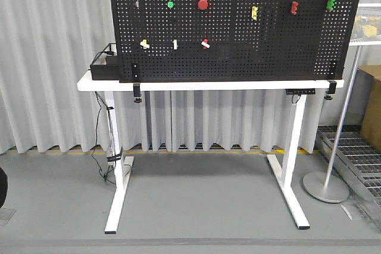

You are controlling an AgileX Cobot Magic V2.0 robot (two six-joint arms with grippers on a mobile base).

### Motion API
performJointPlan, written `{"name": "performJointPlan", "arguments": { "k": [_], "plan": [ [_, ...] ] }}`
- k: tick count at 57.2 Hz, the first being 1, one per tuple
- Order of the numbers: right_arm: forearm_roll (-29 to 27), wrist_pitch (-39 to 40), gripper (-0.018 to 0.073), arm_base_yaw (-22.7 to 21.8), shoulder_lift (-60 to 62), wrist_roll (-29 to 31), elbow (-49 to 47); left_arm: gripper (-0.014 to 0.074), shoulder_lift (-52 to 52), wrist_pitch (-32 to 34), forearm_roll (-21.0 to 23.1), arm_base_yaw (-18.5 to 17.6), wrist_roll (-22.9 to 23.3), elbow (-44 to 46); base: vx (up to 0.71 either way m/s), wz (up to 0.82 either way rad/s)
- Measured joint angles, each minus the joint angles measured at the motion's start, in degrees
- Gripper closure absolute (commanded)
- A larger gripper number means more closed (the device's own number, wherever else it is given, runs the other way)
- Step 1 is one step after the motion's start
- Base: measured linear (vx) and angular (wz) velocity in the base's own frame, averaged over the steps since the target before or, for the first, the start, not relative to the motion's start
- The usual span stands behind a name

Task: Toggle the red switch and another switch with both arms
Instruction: 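Drive the base forward up to the black pegboard on the table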

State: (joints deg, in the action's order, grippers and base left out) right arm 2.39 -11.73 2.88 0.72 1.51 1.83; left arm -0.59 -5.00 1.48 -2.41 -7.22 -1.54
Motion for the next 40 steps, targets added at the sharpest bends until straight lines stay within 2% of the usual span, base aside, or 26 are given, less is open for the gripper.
{"name": "performJointPlan", "arguments": {
  "k": [40],
  "plan": [
    [0.00, 0.00, 0.0566, 0.00, 0.00, 0.00, 0.00, 0.0594, 0.00, 0.00, 0.00, 0.00, 0.00, 0.00, 0.00, 0.00]
  ]
}}
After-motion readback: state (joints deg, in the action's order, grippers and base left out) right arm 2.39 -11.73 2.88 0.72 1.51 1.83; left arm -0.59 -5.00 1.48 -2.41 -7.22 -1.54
